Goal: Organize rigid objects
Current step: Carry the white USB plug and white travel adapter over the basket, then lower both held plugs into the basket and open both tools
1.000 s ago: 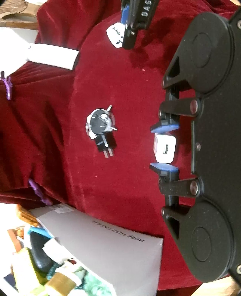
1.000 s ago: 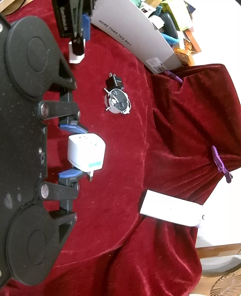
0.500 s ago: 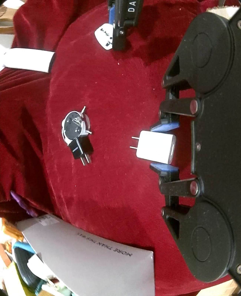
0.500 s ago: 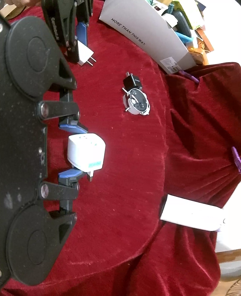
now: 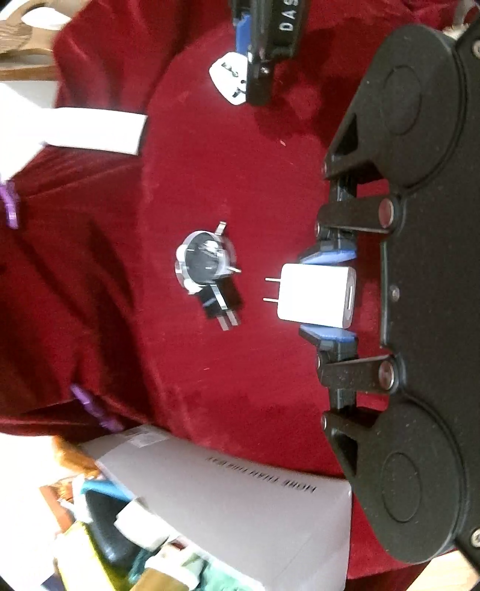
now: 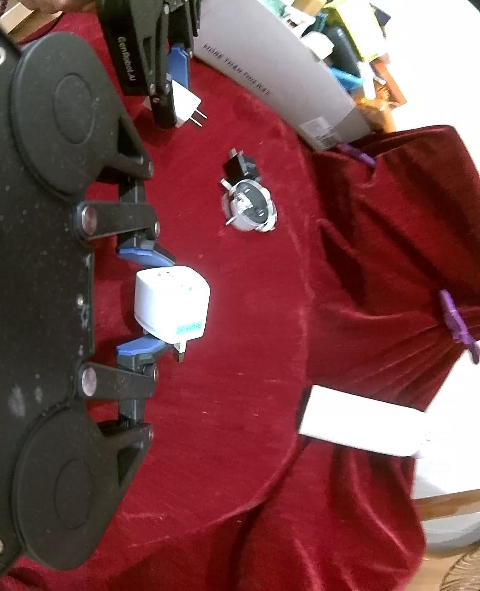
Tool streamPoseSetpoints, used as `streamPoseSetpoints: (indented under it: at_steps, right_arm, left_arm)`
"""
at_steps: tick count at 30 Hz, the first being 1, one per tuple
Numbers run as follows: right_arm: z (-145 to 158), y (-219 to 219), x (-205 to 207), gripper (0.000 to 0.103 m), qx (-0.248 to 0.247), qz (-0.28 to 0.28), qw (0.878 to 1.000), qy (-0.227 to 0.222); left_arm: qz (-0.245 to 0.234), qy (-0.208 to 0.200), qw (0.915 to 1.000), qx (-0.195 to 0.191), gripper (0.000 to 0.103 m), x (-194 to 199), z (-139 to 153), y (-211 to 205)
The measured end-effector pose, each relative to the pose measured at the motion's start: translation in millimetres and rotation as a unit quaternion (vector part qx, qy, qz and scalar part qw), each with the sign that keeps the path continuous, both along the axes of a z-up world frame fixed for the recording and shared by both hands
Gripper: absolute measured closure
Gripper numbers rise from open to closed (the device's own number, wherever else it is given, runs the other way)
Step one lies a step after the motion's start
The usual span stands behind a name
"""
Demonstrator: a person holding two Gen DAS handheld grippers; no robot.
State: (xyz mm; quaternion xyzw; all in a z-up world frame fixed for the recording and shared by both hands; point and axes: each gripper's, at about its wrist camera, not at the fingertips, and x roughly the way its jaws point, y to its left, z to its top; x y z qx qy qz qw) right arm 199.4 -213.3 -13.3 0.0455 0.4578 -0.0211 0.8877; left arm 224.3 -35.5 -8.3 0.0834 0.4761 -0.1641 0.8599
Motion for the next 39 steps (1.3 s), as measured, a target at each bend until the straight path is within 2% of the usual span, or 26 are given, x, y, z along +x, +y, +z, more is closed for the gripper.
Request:
streamPoseSetpoints:
  at_steps: [9, 18, 24, 33, 39]
  right_arm:
    - [53, 9, -44, 0.063, 0.008, 0.027, 0.999, -0.037]
    - [76, 16, -110, 0.063, 0.014, 0.046, 0.998, -0.04]
    - [67, 22, -158, 0.063, 0.016, 0.052, 0.998, -0.018]
    - [25, 31, -213, 0.063, 0.026, 0.05, 0.996, 0.068]
    - [-2, 37, -234, 0.063, 0.029, 0.055, 0.991, 0.12]
  left_arm:
    - [-0.001, -0.026, 0.9993, -0.026, 0.069, -40, 51, 13]
    - [-0.006, -0.016, 0.9991, -0.04, 0.069, -99, 61, 27]
    - [-0.005, 0.013, 0.9992, -0.038, 0.068, -136, 46, 33]
    - [-0.015, 0.064, 0.9976, -0.023, 0.068, -180, 9, 32]
    - [-0.006, 0.109, 0.9938, -0.022, 0.068, -191, -17, 29]
